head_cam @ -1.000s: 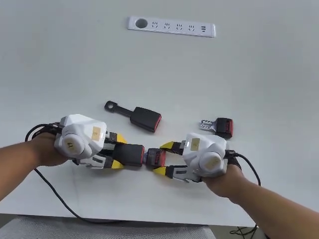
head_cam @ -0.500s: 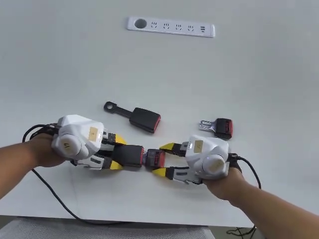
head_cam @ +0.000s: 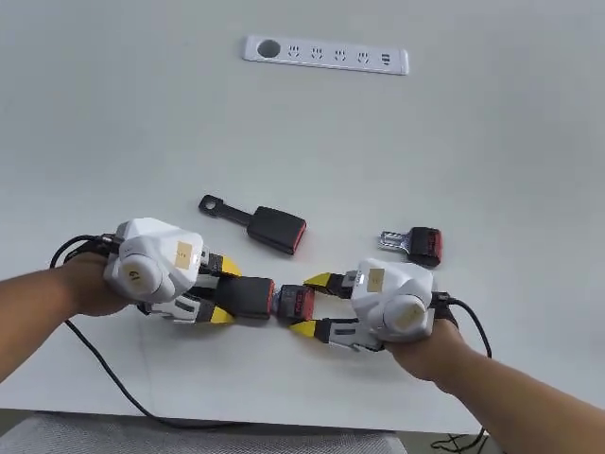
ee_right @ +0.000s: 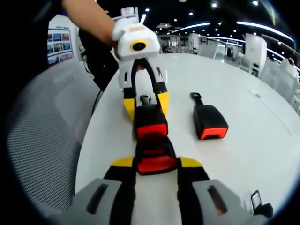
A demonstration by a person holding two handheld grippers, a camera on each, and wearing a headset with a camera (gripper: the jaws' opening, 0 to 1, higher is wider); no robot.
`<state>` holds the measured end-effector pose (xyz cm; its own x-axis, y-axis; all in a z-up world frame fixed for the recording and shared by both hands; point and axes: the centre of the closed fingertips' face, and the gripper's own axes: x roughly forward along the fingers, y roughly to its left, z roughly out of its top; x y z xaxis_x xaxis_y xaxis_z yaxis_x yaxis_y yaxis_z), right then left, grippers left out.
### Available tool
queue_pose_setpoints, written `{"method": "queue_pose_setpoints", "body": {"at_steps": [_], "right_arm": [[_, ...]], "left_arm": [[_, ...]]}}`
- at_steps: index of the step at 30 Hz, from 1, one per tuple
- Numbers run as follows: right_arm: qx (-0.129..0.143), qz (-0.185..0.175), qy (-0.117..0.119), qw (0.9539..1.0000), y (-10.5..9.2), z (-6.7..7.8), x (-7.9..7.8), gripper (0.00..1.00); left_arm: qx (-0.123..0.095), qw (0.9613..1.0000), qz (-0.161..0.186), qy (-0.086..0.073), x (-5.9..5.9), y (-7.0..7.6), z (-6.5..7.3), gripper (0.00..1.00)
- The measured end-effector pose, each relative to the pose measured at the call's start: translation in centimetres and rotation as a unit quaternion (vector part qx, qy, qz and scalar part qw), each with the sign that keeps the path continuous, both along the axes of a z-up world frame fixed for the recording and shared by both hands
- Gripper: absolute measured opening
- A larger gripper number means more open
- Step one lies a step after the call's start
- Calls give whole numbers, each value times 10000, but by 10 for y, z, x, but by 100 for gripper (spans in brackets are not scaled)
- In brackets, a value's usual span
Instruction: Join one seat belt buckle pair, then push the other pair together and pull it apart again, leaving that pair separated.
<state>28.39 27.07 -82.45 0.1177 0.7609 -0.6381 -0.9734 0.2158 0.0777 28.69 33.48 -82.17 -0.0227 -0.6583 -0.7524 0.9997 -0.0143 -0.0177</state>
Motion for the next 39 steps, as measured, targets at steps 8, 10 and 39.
{"method": "queue_pose_setpoints", "body": {"at_steps": [8,10,39], "right_arm": [[287,-491,-63,9984,4,15,10,59],[439,-738,-8,9963,2,23,14,79],[199,-1283,129,9915,-142,43,90,68]], "left_arm": [[285,9995,115,35,-5,1,2,42],[278,9990,307,-184,2,5,6,55],[-41,9937,804,-786,99,-3,52,72]]}}
